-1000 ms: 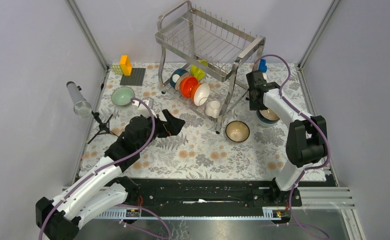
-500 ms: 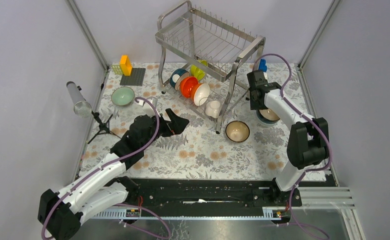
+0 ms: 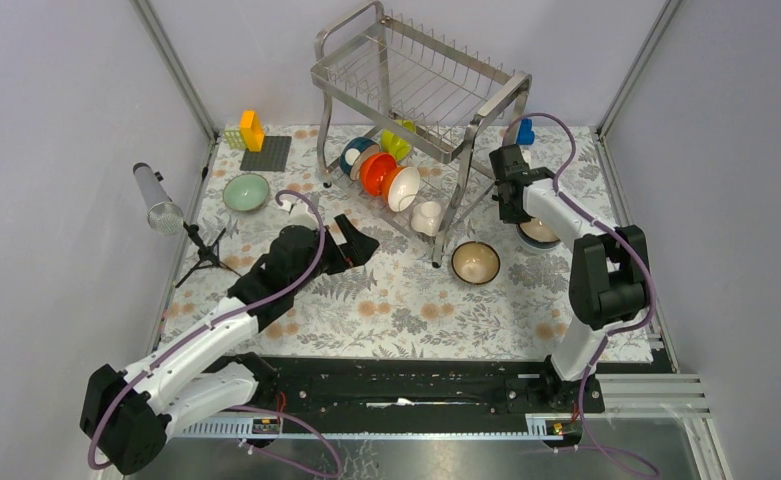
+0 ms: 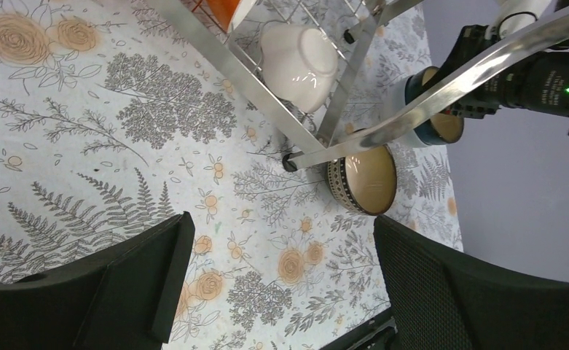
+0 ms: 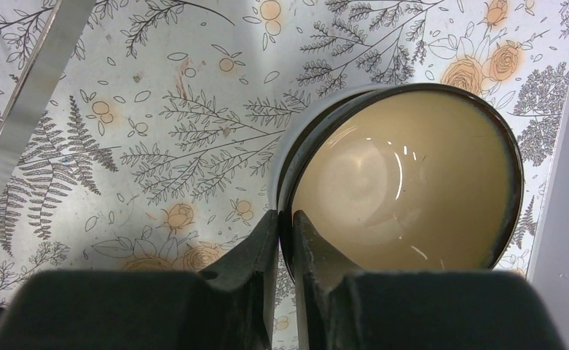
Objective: Unload the bowls from the dish rack
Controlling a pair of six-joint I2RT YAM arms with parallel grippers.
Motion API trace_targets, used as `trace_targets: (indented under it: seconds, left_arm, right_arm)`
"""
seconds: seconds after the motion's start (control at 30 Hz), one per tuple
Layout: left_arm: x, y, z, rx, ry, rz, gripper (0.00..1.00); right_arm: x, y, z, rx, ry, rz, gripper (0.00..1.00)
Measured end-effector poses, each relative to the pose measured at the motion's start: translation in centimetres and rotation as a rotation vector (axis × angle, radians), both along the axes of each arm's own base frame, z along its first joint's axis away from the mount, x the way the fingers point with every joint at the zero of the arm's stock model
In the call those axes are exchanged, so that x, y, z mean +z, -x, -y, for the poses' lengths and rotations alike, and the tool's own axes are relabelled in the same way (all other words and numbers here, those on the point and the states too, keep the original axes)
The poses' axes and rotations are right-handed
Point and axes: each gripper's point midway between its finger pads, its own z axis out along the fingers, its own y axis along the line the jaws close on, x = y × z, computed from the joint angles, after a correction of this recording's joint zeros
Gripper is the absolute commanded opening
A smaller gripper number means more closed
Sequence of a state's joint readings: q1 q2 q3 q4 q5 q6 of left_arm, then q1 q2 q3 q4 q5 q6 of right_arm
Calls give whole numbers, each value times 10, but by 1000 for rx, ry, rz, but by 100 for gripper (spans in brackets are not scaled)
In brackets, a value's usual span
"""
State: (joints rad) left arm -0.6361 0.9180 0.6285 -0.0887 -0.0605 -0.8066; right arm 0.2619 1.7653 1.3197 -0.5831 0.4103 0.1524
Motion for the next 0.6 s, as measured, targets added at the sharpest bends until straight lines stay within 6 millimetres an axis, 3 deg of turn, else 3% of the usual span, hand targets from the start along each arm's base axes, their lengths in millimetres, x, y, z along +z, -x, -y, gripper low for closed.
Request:
trace_targets:
  seconds: [0.17, 0.23, 0.33, 0.47, 0.6]
  left_arm:
    - [-7, -2, 0, 4, -15, -17, 99]
    - [-7, -2, 1, 5, -15, -16, 99]
    - [-6, -4, 1, 6, -11, -9, 99]
    - [-4, -6, 3, 4, -2, 17, 99]
    - [-15, -7, 2, -9, -15, 49, 99]
  right_arm:
    - [-3, 0, 0, 0, -5, 12, 18]
    - [-2, 2, 0, 1, -11, 24, 37]
    - [4, 6, 0, -2, -22, 39, 52]
    - [15, 9, 0, -2, -36, 76, 58]
    - [30, 20, -3, 15, -81, 120, 62]
